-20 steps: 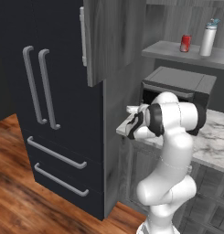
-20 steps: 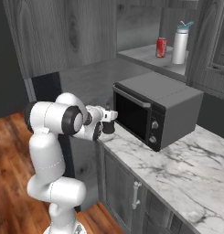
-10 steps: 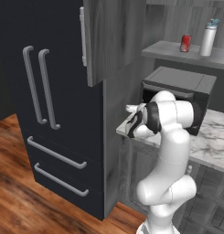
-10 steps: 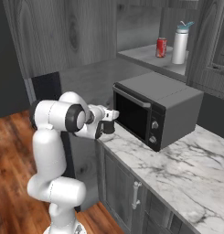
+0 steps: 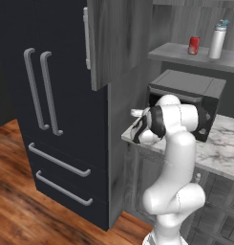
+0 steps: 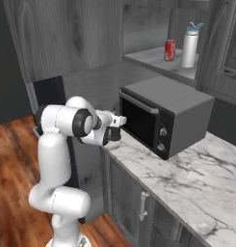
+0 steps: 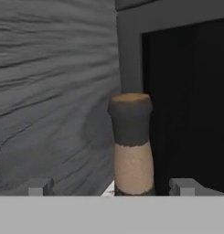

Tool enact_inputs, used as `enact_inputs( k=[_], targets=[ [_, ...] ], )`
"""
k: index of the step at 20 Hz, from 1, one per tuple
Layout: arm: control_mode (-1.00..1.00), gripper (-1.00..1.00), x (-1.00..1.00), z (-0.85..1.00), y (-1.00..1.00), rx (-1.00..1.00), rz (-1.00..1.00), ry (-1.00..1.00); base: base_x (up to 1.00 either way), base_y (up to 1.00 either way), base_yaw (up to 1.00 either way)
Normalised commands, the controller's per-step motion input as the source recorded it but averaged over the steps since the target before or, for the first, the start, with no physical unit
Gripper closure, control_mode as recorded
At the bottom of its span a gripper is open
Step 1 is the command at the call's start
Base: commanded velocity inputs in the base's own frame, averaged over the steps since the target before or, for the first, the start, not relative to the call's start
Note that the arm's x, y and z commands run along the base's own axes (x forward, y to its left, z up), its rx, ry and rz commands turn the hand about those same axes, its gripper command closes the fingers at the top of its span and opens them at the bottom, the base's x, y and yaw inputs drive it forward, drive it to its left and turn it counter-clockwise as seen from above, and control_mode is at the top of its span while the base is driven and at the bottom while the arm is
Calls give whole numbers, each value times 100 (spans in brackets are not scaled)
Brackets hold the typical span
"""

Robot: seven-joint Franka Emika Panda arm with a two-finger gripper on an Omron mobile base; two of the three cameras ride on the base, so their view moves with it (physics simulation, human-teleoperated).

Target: Sort all alcoholic drinks to one cabinet, and non-alcoholic drinks to the other.

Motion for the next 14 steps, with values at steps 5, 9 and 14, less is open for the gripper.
enact_inputs(
  k=[5, 9, 14],
  targets=[
    [-100, -100, 20, -9, -3, 1, 0, 0, 0, 0, 0],
    [-100, -100, 20, -8, -3, 1, 0, 0, 0, 0, 0],
    [-100, 100, 10, -7, 0, 0, 0, 2, 0, 0, 0]
  ],
)
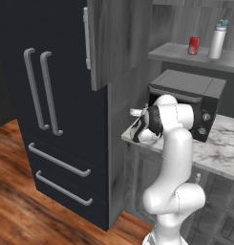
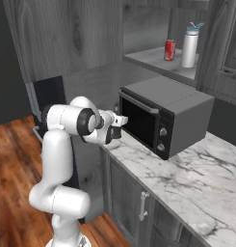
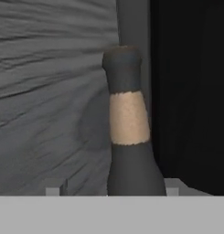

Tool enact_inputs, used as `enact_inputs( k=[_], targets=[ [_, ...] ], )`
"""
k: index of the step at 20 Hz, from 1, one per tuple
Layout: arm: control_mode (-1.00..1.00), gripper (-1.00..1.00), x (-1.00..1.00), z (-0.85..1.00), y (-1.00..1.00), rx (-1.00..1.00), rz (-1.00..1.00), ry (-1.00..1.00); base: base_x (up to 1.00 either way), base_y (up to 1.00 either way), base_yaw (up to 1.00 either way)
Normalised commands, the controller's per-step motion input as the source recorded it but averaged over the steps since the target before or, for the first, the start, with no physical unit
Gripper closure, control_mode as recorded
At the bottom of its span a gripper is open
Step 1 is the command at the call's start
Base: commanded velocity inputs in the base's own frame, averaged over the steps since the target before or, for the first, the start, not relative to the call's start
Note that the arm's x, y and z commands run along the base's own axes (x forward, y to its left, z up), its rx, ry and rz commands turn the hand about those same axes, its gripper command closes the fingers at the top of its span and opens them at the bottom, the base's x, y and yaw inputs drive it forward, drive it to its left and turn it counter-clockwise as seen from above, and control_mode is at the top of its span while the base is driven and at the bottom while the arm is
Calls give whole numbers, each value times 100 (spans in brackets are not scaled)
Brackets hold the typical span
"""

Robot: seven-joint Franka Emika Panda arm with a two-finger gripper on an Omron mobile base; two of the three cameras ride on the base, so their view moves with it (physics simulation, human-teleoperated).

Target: Sort all alcoholic drinks to one cabinet, and non-alcoholic drinks to the other.

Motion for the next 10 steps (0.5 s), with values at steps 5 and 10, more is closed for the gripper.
enact_inputs(
  k=[5, 10],
  targets=[
    [-100, 100, 2, 0, 0, 0, 0, 1, 0, 0, 0],
    [-100, 100, 0, 0, 0, 0, 0, -1, 0, 0, 0]
  ],
)
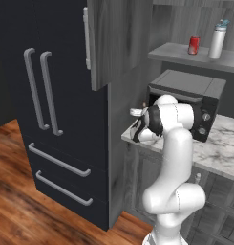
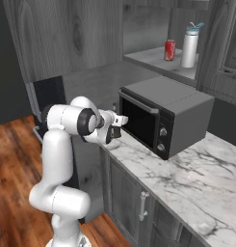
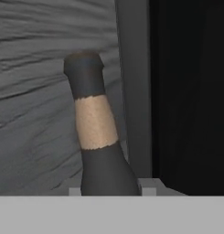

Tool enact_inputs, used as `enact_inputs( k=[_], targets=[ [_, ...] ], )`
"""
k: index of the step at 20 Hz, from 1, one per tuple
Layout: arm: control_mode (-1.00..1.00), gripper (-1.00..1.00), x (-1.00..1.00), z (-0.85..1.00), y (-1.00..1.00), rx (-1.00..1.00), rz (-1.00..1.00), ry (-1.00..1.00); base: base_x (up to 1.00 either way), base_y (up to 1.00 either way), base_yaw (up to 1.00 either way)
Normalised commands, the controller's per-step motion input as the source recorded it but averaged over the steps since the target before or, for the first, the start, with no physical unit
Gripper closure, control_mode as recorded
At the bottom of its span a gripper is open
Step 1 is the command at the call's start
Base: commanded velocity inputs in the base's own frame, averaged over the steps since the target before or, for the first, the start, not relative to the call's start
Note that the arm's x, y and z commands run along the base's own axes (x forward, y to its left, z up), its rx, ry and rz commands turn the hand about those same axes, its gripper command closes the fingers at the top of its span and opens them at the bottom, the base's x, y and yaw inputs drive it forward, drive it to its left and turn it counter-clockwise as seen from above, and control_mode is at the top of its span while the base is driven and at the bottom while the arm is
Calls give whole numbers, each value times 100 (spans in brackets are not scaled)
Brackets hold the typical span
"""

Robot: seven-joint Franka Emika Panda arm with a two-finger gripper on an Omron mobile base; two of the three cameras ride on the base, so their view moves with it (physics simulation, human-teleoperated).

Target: Sort all alcoholic drinks to one cabinet, and non-alcoholic drinks to the other.

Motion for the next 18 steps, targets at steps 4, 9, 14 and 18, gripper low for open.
enact_inputs(
  k=[4, 9, 14, 18],
  targets=[
    [-100, 100, 0, 2, 0, 0, 1, -3, 0, 0, 0],
    [-100, 100, -14, 16, 0, -1, 2, -4, 0, 0, 0],
    [-100, 100, -26, 28, 0, -2, 2, -1, 0, 0, 0],
    [-100, 100, -37, 33, 0, -3, 0, 0, 0, 0, 0]
  ],
)
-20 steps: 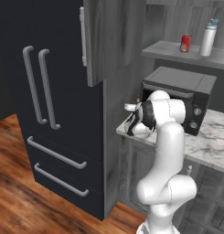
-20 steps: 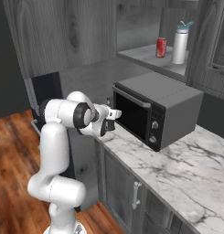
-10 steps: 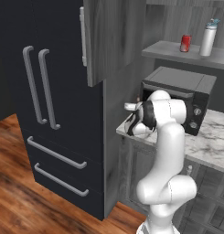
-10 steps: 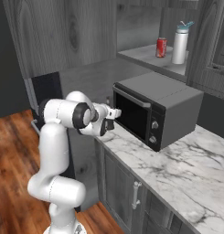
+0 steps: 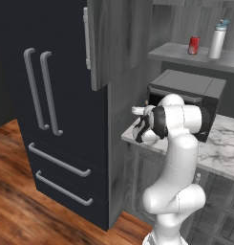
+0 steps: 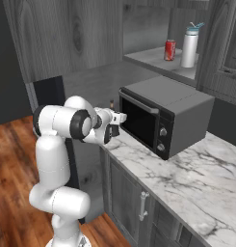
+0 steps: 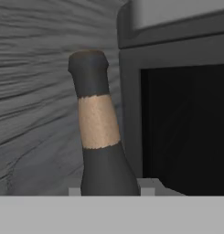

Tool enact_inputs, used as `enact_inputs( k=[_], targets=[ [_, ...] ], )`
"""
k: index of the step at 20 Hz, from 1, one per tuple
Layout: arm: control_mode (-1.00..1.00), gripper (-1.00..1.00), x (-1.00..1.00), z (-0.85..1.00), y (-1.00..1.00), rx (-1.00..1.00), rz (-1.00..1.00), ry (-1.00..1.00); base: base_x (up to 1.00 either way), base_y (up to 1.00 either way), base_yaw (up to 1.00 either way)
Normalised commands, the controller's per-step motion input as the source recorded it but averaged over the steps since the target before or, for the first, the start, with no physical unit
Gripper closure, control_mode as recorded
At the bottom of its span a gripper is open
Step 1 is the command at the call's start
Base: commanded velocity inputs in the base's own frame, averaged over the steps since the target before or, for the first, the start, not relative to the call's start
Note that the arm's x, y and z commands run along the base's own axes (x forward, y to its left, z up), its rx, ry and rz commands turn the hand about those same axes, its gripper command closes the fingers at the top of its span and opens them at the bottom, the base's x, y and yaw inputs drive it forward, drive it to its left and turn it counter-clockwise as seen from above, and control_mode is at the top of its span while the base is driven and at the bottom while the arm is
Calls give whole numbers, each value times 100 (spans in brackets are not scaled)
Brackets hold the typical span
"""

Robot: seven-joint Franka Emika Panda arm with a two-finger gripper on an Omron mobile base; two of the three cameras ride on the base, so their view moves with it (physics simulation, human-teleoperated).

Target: Sort all alcoholic drinks to one cabinet, and non-alcoholic drinks to the other.

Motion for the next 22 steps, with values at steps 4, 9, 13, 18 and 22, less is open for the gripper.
enact_inputs(
  k=[4, 9, 13, 18, 22],
  targets=[
    [-100, 100, -49, 28, 0, -3, 0, 0, 0, 0, 0],
    [-100, 100, -52, 31, 0, 0, -1, 0, 0, 0, 0],
    [-100, 100, -55, 36, 0, 0, -4, 0, 0, 0, 0],
    [-100, 100, -57, 40, 0, 0, -7, -2, 0, 0, 0],
    [-100, 100, -55, 38, 0, 0, -7, -3, 0, 0, 0]
  ],
)
